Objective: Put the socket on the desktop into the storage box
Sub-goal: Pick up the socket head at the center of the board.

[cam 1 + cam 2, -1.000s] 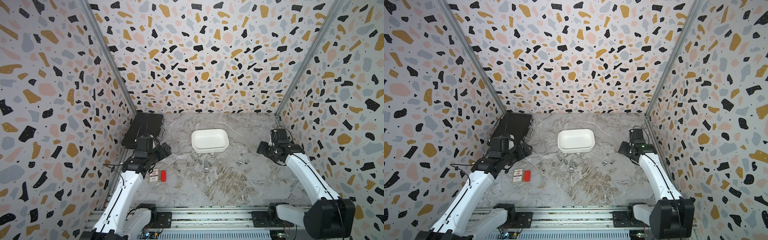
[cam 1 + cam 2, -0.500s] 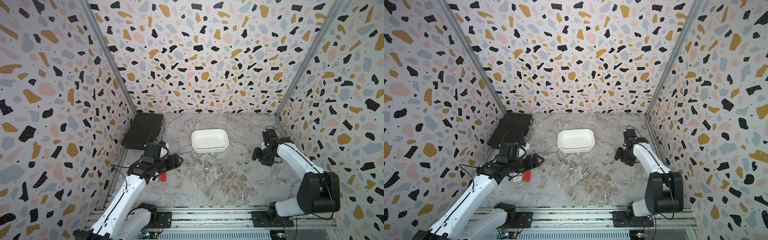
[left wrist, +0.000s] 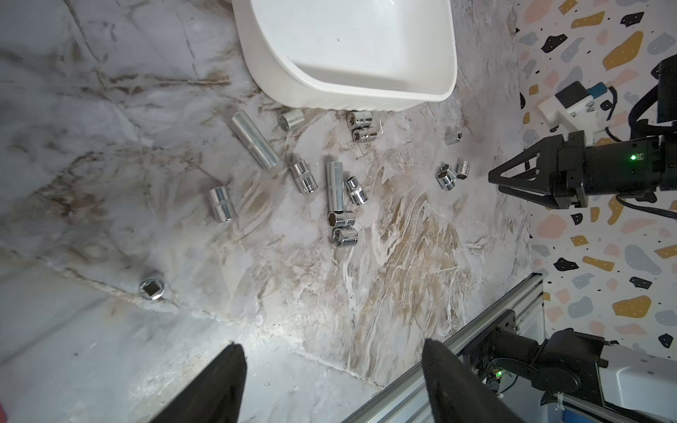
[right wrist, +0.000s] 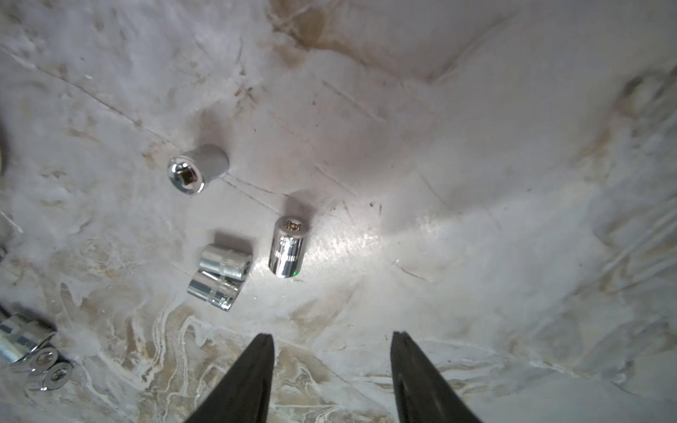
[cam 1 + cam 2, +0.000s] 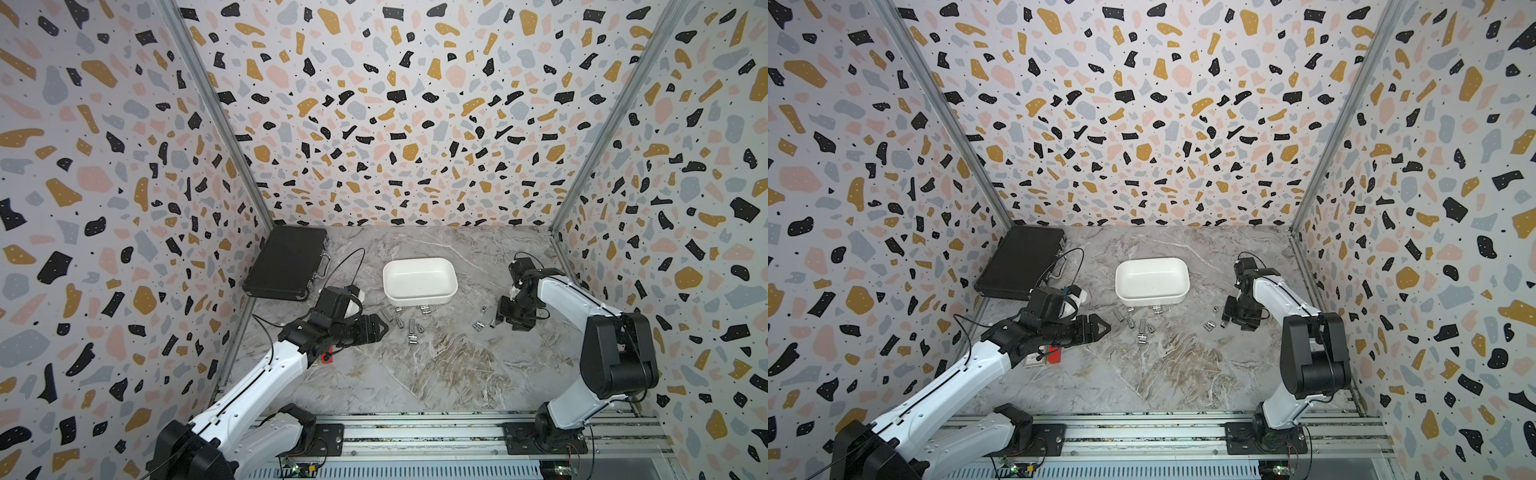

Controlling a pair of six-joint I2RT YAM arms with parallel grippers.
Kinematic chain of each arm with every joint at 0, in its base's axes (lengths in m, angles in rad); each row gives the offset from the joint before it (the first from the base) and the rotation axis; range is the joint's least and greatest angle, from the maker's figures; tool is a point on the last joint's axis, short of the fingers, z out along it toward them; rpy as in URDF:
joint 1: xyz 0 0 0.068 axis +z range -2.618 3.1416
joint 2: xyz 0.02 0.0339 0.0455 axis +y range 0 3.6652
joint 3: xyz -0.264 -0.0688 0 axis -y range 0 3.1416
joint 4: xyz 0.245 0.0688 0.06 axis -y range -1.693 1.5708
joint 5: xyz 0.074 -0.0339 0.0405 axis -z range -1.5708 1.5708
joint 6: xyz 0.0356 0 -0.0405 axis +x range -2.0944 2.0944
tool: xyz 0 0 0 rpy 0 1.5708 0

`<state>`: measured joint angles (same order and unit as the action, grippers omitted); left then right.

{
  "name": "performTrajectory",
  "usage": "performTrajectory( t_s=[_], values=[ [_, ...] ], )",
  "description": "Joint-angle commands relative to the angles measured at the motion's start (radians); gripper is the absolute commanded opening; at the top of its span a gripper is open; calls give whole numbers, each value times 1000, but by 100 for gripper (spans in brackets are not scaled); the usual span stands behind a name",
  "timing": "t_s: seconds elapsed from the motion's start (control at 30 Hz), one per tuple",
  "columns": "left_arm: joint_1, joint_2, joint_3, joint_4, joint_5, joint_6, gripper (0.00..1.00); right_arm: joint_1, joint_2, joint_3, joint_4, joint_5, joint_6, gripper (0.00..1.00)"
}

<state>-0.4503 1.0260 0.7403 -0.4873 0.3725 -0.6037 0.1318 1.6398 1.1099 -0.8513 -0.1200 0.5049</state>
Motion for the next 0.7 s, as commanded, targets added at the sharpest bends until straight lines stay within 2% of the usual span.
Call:
performTrajectory(
  t_s=[0.0, 0.33, 0.67],
  values=[
    [-11, -9, 0, 41, -26, -16, 80, 10, 7, 42, -5, 0, 0, 55],
    [-27, -23, -43, 69, -35, -49, 80, 34, 99, 93, 9, 17, 20, 54],
    [-29, -30, -61, 73, -37, -55, 80, 45, 164, 109, 18, 34, 41, 49]
  ],
)
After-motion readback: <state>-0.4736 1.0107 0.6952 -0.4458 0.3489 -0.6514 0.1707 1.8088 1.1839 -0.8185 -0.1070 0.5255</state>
